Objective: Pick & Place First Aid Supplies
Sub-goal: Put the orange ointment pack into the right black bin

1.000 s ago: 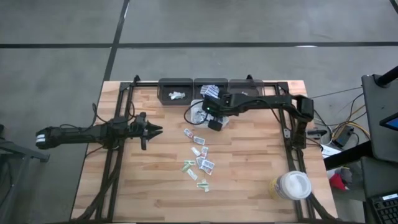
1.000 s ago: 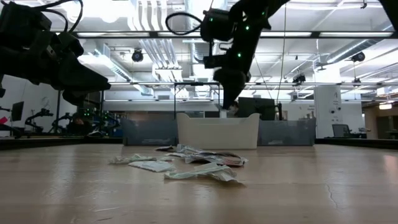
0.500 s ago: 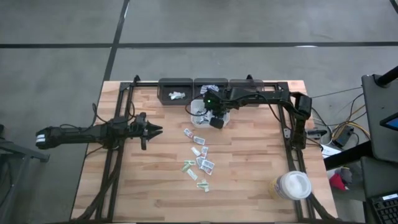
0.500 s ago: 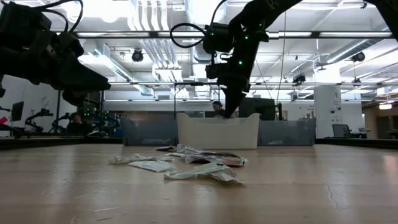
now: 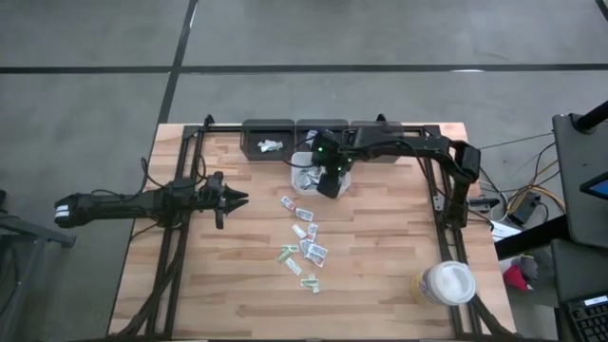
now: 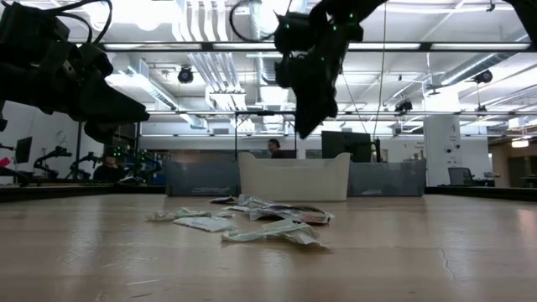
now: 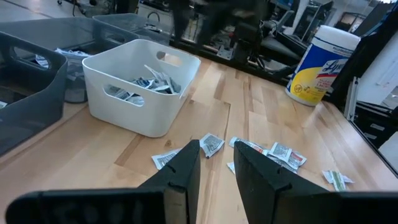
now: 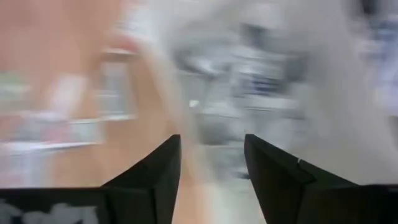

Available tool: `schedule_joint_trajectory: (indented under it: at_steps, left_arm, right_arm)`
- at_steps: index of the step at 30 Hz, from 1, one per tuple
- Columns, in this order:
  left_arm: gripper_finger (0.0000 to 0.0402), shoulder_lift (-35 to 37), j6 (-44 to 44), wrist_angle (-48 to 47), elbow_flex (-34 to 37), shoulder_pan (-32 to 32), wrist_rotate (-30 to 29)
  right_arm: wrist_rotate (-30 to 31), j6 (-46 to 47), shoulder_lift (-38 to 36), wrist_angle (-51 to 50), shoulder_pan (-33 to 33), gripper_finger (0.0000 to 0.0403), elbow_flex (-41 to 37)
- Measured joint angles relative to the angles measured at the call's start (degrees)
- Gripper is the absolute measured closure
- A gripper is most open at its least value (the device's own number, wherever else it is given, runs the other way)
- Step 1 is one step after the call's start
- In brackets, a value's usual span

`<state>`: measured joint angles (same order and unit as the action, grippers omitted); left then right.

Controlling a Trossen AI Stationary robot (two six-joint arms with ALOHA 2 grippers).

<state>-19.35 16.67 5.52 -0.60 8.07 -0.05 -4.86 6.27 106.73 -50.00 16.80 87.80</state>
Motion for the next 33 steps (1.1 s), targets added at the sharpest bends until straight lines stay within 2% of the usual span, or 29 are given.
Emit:
schedule_joint_trajectory:
  at_steps: [4,8,13,15,19,23,29,33]
  left_arm:
    - [0.0307,0.0,-0.1,0.0,0.0,0.0,0.0]
    - [0.0307,0.0,-0.5,0.0,0.0,0.0,0.0]
    - [0.0307,0.0,-0.5,0.0,0.0,0.0,0.0]
    - [0.0307,0.0,-0.6,0.0,0.0,0.0,0.0]
    - [0.0307,0.0,-1.6,0.0,0.0,0.0,0.0]
    - [0.0307,0.0,-1.7,-0.1,0.0,0.0,0.0]
    - [0.0307,0.0,-1.7,0.0,0.0,0.0,0.0]
    - [0.0307,0.0,-1.7,0.0,0.0,0.0,0.0]
  right_arm:
    - [-11.6,2.6,-0.6,0.0,-2.4,0.0222,1.5]
    - [-14.4,1.3,-0.6,-0.1,-7.1,0.0222,2.1]
    - [-12.3,-0.1,-0.6,-0.2,-13.3,0.0231,1.7]
    - [-10.2,2.0,-0.6,-0.2,-15.3,0.0235,1.5]
    - [-9.7,6.6,-0.6,0.0,-18.6,0.0243,1.0]
    - [-7.1,10.1,-0.2,0.0,-21.5,0.0250,0.4]
    - [-1.6,9.5,2.0,2.9,-25.3,0.0255,-0.3]
    - [-0.9,9.0,4.9,5.8,-26.1,0.0253,-0.3]
